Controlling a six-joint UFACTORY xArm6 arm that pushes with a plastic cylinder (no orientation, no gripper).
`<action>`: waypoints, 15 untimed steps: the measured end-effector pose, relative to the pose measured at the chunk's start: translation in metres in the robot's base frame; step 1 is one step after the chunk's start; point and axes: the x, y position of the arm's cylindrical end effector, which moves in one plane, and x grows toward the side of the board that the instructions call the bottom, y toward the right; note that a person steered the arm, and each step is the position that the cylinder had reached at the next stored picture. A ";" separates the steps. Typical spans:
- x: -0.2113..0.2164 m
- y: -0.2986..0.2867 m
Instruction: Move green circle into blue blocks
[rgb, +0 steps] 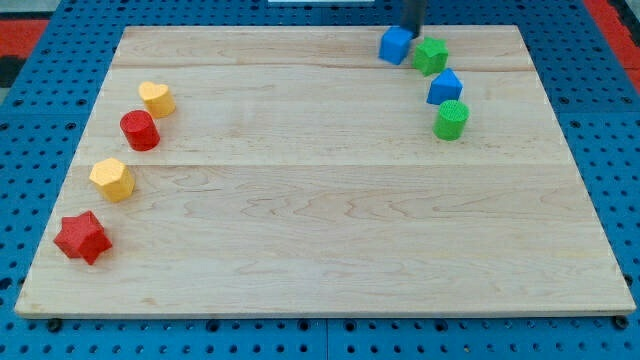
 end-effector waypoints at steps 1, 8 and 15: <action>0.023 -0.055; 0.106 0.053; 0.194 0.009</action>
